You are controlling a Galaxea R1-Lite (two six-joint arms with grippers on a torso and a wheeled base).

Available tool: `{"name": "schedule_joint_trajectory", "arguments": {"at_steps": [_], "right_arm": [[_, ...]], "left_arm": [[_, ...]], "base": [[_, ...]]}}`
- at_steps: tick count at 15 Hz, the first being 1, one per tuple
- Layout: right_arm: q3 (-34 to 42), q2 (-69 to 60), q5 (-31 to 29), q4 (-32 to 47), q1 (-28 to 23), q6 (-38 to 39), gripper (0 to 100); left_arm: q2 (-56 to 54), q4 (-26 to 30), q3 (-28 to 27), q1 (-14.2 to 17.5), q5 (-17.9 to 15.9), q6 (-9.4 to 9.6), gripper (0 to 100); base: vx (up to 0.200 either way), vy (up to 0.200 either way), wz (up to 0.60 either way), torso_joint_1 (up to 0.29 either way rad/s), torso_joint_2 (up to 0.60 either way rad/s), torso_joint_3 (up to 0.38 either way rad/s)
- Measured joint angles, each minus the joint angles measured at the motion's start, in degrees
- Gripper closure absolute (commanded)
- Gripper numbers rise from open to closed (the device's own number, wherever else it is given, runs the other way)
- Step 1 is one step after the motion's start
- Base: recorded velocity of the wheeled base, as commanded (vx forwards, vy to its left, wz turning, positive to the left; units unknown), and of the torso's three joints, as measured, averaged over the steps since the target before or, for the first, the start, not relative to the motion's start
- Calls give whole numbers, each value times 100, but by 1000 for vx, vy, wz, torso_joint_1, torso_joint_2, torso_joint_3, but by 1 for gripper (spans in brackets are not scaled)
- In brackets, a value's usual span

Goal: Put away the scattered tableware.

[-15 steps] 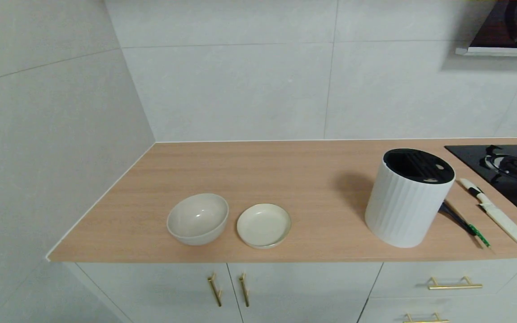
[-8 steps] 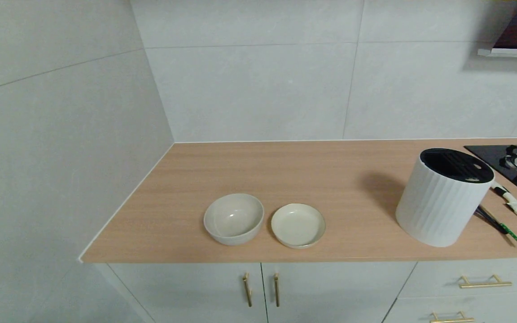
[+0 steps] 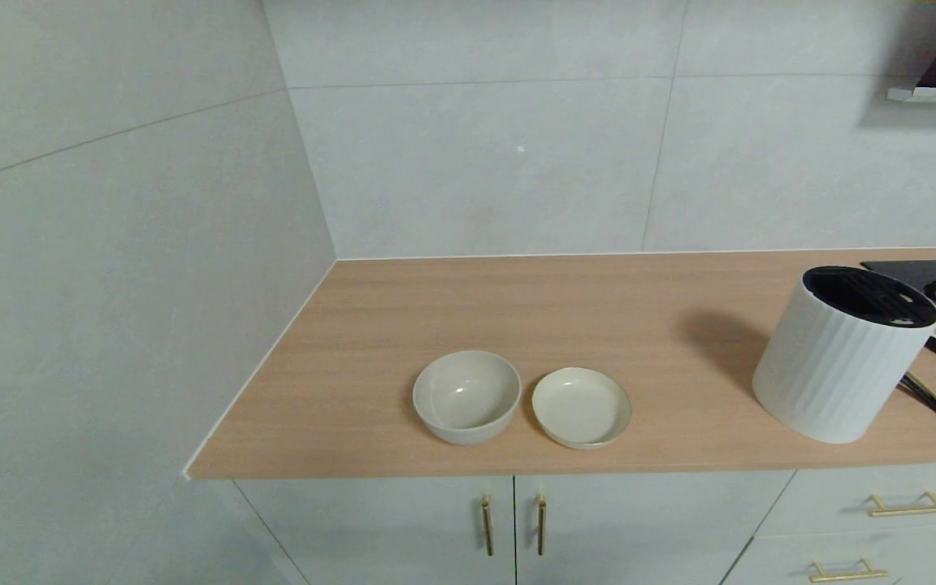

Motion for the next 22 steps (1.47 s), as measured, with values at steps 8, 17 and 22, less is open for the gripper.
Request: {"name": "schedule_joint_trajectory", "arguments": {"at_steps": [8,17,22], "right_arm": [[0,0,0,0,-4,7,0],[0,0,0,0,-6,7,0],[0,0,-2,0,-9,7,0]], "left_arm": [[0,-2,-2,-2,0,0,0],[0,1,0,-2,0,0,0],[0,-5,0,-5,0,0,0]], "base": [[0,0,0,-33,73,38],[0,0,0,-242,533,287],[0,0,0,-223,514,290]]}}
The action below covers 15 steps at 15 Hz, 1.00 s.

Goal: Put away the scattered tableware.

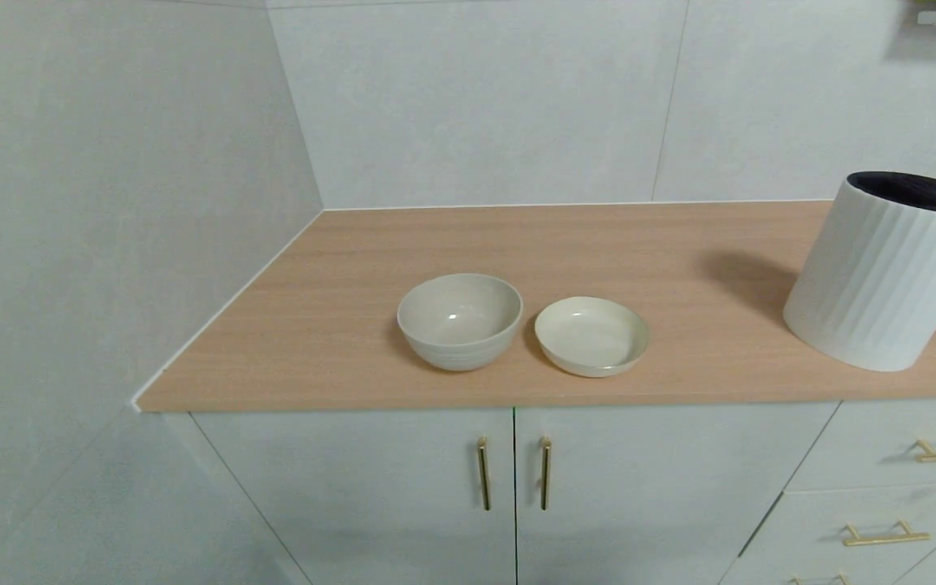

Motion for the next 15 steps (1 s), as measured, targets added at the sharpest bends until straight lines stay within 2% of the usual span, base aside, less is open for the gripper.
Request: {"name": "schedule_joint_trajectory", "arguments": {"at_steps": [15], "right_arm": [[0,-2,2,0,0,0,0]], "left_arm": [[0,-2,0,0,-1,0,0]], "base": [[0,0,0,-172,470,297]]}}
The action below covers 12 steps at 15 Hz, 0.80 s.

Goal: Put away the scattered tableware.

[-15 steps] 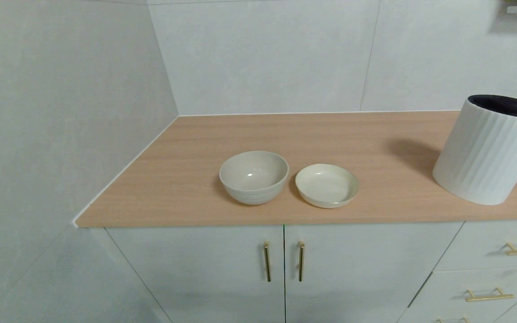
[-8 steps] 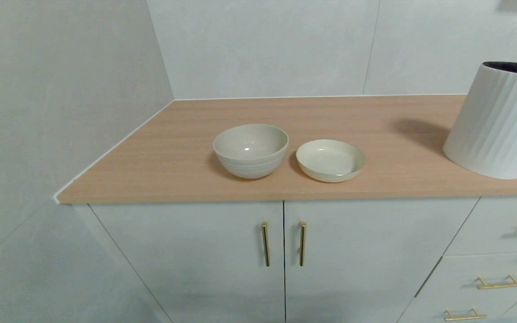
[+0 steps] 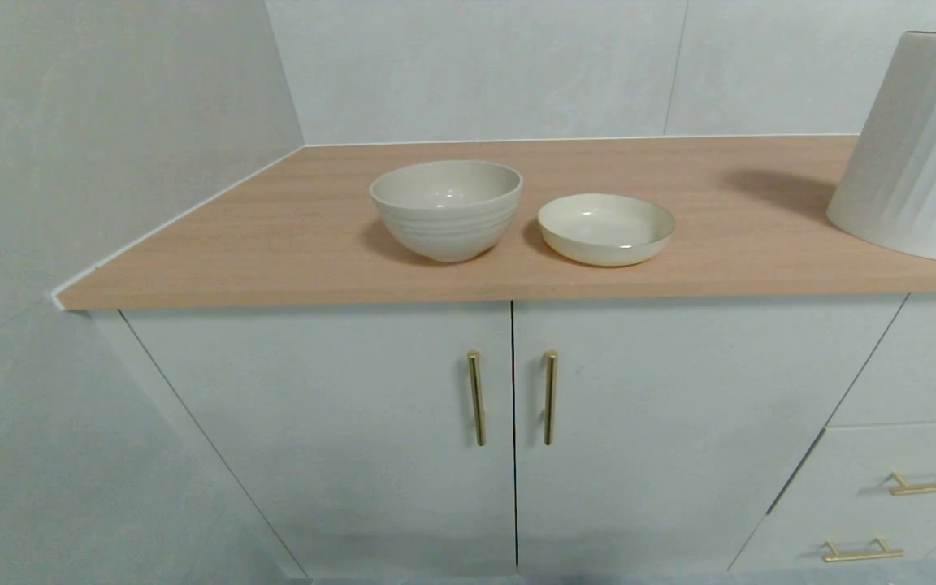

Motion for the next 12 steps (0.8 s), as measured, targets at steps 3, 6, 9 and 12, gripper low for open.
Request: {"name": "schedule_joint_trajectory", "arguments": {"at_steps": [3,6,9,12], "right_arm": [[0,0,0,-2,0,0,0],[0,0,-2,-2,2,0,0],[0,0,-5,-2,2,-5,0],[5,0,0,4,0,-77,0]], "left_arm": [[0,7,0,0,1,0,0],[0,5,-2,0,0,0,0],[0,5,-2,0,1,4,0],[0,5,0,0,0,6,0]], "base": [[0,0,0,-64,269,209],[0,0,0,-9,25,15],[0,0,0,0,0,0],[0,0,0,0,0,0]]}}
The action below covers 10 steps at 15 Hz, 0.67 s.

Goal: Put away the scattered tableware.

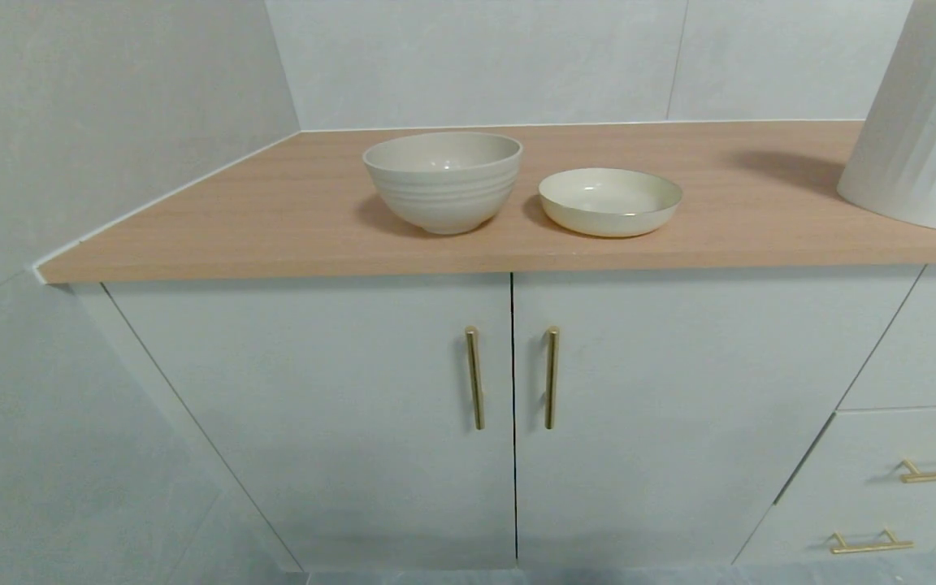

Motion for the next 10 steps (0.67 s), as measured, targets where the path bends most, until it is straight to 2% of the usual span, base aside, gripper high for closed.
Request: {"name": "schedule_joint_trajectory", "arguments": {"at_steps": [6,7,10], "right_arm": [[-17,0,49,-23,2,-195,0],[-91,0,143,-11,2,-173,0],[-660,193,930,27,11,-18,0]], "left_arm": [[0,0,0,0,1,2,0],[0,2,0,0,0,0,0],[0,0,0,0,1,2,0]], "base": [[0,0,0,0,0,0],[0,0,0,0,0,0],[0,0,0,0,0,0]]}}
